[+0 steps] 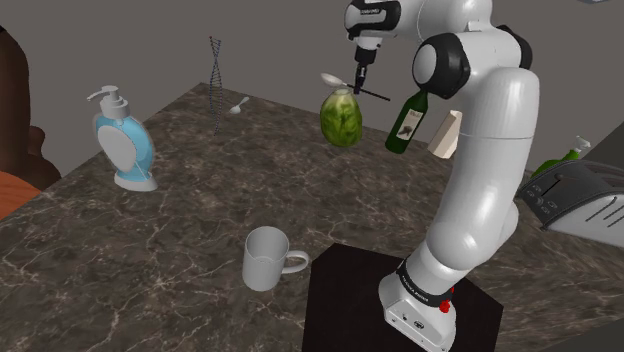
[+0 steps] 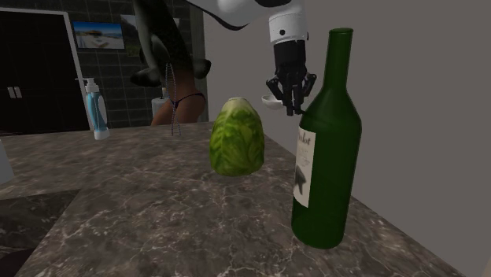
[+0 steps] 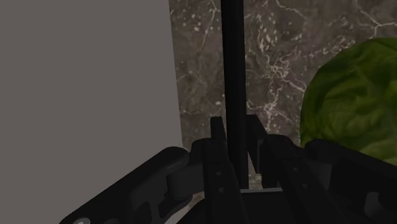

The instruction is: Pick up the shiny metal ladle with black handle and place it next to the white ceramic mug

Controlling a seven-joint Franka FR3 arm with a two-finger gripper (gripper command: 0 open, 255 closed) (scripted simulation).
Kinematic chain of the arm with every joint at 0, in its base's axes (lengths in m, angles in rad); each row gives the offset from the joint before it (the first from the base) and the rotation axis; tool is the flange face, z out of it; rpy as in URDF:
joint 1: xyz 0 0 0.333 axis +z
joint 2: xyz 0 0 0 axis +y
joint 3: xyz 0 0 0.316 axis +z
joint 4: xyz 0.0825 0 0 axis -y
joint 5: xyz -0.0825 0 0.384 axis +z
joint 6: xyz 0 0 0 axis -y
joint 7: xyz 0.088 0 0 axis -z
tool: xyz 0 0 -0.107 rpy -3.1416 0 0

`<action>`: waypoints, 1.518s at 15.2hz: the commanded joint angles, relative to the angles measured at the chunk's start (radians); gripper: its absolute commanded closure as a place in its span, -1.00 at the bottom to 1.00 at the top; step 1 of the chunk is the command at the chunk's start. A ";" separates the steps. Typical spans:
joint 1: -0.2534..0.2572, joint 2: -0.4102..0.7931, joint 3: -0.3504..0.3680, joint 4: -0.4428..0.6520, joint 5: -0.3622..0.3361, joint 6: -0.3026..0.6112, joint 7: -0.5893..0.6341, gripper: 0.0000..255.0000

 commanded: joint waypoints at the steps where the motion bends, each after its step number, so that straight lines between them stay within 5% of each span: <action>1: -0.005 0.005 0.000 0.038 0.002 -0.033 -0.003 1.00; 12: 0.199 -0.339 0.034 -0.403 -0.159 0.065 0.236 1.00; 23: 0.321 -0.601 0.170 -0.686 -0.248 0.058 0.524 1.00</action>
